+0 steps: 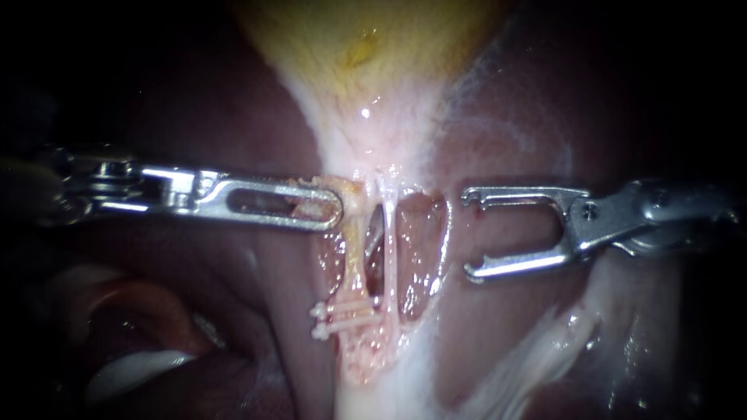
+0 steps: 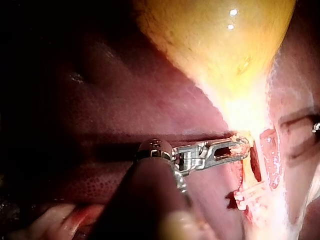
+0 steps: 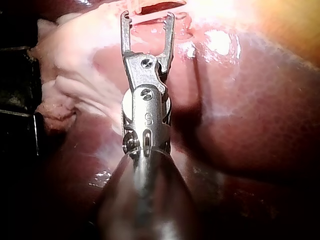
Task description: Going back second clip left tube
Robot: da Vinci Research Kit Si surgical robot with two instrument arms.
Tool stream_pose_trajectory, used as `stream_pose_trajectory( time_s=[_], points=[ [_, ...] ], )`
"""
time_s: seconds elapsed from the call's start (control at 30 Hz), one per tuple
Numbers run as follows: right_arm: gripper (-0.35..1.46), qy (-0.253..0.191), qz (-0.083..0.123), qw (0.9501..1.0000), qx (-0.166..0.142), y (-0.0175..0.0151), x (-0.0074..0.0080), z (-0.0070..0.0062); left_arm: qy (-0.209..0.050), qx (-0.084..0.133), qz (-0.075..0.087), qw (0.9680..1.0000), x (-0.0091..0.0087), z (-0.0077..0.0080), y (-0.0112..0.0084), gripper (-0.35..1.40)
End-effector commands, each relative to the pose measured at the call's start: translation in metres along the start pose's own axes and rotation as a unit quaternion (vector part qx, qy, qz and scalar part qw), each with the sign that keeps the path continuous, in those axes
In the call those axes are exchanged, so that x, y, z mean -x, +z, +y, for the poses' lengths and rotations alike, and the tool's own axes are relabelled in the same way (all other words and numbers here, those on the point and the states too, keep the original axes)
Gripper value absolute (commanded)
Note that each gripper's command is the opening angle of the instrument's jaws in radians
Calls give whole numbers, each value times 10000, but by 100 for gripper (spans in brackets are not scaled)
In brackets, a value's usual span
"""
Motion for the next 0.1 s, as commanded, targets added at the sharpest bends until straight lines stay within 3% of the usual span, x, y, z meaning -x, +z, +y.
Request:
stream_pose_trajectory(
  time_s=[0.03,0.1],
  points=[
    [50,2,0,10000,5,0,0,0,0,-4,3,10000,0,-1,-1,-35],
    [50,2,0,10000,5,0,0,0,1,-5,4,10000,0,-1,-2,-35]
  ],
)
